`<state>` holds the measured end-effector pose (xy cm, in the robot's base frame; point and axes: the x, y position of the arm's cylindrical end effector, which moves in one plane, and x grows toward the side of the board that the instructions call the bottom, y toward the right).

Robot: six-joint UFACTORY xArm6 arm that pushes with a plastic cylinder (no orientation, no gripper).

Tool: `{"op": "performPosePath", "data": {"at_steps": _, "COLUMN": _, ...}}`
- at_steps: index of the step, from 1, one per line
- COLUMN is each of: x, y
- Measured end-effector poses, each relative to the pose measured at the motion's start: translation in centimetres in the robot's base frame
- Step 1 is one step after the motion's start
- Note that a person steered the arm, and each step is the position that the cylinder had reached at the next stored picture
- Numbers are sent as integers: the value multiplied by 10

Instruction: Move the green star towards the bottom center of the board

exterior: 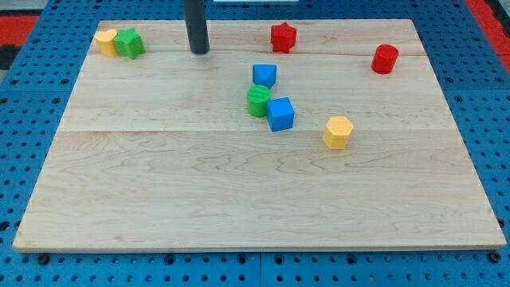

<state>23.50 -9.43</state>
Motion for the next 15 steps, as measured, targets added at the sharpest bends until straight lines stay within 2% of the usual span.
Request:
{"op": "performPosePath", "data": {"at_steps": 1, "x": -42, "y": -40}}
{"op": "performPosePath", "data": {"at_steps": 2, "x": -42, "y": -122}}
{"op": "performPosePath", "data": {"at_steps": 3, "x": -15, "y": -159}}
{"op": "performPosePath", "data": {"at_steps": 4, "x": 30, "y": -90}}
{"op": "performPosePath", "data": {"at_steps": 5, "x": 62, "y": -48}}
{"op": "performPosePath", "data": {"at_steps": 6, "x": 63, "y": -44}}
{"op": "performPosePath", "data": {"at_steps": 7, "x": 33, "y": -88}}
{"op": "performPosePath", "data": {"at_steps": 8, "x": 10, "y": -103}}
{"op": "performPosePath", "data": {"at_steps": 9, "x": 7, "y": -42}}
{"op": "performPosePath", "data": {"at_steps": 10, "x": 43, "y": -17}}
{"op": "performPosePath", "data": {"at_steps": 11, "x": 83, "y": -34}}
{"op": "performPosePath", "data": {"at_steps": 12, "x": 91, "y": -47}}
{"op": "performPosePath", "data": {"at_steps": 13, "x": 103, "y": -30}}
{"op": "performPosePath", "data": {"at_steps": 14, "x": 64, "y": -21}}
{"op": "performPosePath", "data": {"at_steps": 15, "x": 92, "y": 33}}
